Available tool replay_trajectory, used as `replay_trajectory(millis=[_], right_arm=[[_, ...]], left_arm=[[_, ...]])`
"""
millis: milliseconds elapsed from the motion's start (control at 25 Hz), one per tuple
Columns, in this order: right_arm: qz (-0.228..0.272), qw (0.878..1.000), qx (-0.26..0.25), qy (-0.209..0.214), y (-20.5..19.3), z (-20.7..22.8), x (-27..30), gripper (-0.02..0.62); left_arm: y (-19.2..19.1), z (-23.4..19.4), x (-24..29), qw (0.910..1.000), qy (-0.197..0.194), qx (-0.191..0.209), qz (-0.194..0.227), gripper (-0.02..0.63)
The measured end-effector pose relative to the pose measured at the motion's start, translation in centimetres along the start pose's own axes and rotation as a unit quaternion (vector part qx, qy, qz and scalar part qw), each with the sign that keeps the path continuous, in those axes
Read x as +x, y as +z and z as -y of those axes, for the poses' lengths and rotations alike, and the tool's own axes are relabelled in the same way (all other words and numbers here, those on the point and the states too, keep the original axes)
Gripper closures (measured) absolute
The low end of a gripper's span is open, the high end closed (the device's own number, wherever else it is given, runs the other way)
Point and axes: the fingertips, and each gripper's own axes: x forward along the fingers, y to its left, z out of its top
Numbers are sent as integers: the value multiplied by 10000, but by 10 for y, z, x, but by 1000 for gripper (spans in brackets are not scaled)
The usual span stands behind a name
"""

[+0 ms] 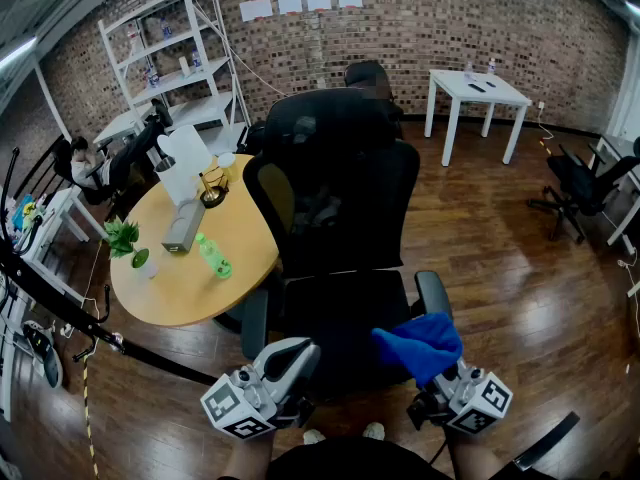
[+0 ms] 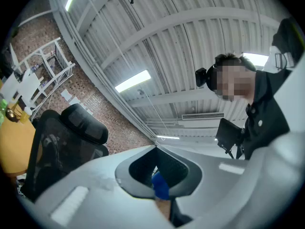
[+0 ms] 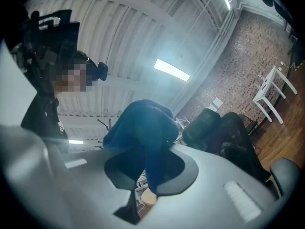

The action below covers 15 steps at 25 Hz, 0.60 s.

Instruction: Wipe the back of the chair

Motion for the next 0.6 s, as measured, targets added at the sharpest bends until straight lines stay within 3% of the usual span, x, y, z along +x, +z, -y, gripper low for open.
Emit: replay_trajectory(millis=[280, 600], right_arm=[[61, 9997, 227, 3, 7, 32, -8, 541], [-147, 9998, 94, -22, -8, 41, 40, 541]], left_arm=[[-7, -12, 13, 9997, 211, 92, 33, 614], [4, -47, 11, 9998, 124, 46, 146, 614]])
